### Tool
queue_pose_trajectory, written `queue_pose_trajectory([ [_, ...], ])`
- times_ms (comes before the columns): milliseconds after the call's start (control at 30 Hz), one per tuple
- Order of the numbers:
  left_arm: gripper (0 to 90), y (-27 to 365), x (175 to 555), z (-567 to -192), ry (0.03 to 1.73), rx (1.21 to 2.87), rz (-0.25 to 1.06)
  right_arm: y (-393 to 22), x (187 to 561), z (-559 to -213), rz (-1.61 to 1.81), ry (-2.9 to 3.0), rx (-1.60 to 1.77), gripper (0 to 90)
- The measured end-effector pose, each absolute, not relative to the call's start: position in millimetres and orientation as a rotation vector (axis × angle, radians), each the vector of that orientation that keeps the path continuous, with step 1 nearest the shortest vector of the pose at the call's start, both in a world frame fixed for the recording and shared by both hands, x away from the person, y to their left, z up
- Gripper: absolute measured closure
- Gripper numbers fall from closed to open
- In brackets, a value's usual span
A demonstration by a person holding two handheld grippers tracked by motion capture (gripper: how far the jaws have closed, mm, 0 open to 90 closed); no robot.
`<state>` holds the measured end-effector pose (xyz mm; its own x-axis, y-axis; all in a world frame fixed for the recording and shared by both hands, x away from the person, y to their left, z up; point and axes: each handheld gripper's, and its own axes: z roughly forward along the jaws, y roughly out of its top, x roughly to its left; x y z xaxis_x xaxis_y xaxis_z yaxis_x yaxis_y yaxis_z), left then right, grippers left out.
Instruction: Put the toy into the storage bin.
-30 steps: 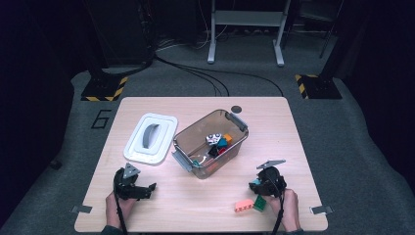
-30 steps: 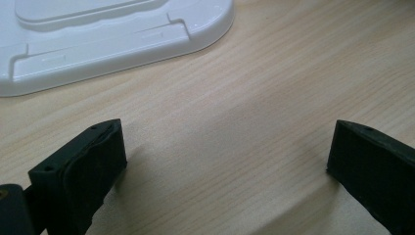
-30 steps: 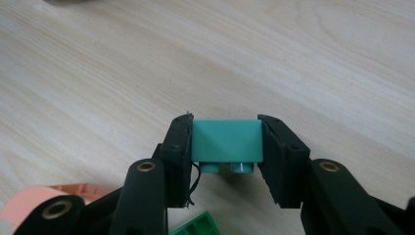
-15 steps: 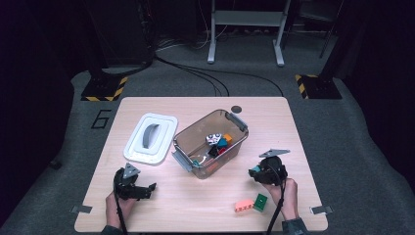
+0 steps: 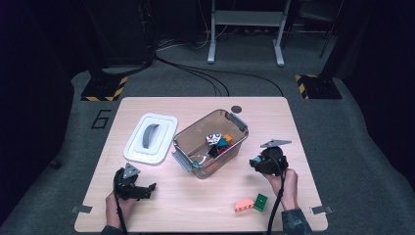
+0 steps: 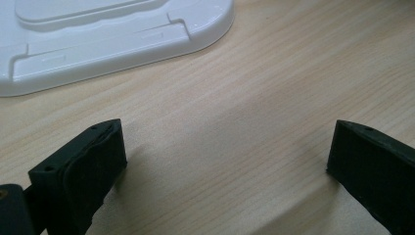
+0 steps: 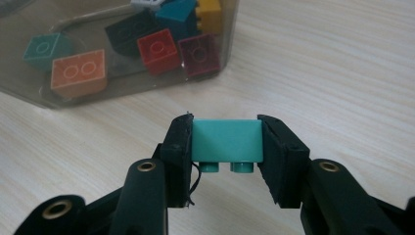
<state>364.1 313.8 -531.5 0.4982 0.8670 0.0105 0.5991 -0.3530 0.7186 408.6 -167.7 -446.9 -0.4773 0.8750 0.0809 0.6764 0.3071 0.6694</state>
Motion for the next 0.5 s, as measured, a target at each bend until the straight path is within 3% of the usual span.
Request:
queue_pose_trajectory([
  [500, 0.9, 314.3, 364.1, -530.9, 1.196, 2.091, 0.515, -181.7, 422.5, -430.6, 0.972, 2.224, 1.385, 58.5],
])
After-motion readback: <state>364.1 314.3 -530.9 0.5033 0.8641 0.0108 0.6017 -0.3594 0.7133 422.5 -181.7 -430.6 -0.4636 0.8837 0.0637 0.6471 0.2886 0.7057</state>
